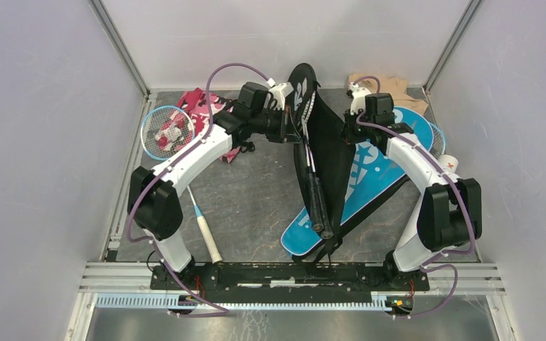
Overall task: Pack up the badminton gear
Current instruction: Adjust the racket in the racket bag.
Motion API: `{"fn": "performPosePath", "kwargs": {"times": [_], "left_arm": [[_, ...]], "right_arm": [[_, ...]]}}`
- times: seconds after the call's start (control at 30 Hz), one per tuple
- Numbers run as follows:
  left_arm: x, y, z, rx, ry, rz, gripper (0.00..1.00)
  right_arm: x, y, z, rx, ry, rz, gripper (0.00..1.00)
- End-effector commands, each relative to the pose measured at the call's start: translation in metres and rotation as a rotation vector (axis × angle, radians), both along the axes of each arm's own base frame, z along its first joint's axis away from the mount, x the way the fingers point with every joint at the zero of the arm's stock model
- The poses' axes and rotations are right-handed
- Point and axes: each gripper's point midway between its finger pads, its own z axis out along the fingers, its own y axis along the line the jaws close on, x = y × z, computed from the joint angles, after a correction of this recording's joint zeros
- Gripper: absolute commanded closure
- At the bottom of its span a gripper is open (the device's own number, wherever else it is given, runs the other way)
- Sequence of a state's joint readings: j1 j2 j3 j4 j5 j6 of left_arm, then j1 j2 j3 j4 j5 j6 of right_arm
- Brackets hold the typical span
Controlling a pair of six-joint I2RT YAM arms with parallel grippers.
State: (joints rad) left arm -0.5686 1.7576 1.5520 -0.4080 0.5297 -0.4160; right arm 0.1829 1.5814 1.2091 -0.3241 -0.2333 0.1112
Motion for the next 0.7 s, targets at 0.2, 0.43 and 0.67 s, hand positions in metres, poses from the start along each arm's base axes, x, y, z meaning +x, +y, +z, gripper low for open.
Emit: {"fn": "performPosePath", "kwargs": {"times": [0.2, 0.43, 0.67], "left_arm": [[0.020, 0.019, 0.019, 0.099, -0.240, 0.043, 0.98], [0.018, 0.015, -0.024, 0.144, -0.201, 0.017, 0.98], [-0.002, 0.003, -0.063, 0.128, -0.157, -0.081, 0.98]], "right_arm": [[-0.017, 0.039, -0.007, -0.159, -0.090, 0.230, 1.00], [-0.024, 0.051, -0.015, -0.124, -0.077, 0.304, 1.00], [-0.019, 0.052, -0.009, -0.096, -0.119, 0.274, 1.00]]}}
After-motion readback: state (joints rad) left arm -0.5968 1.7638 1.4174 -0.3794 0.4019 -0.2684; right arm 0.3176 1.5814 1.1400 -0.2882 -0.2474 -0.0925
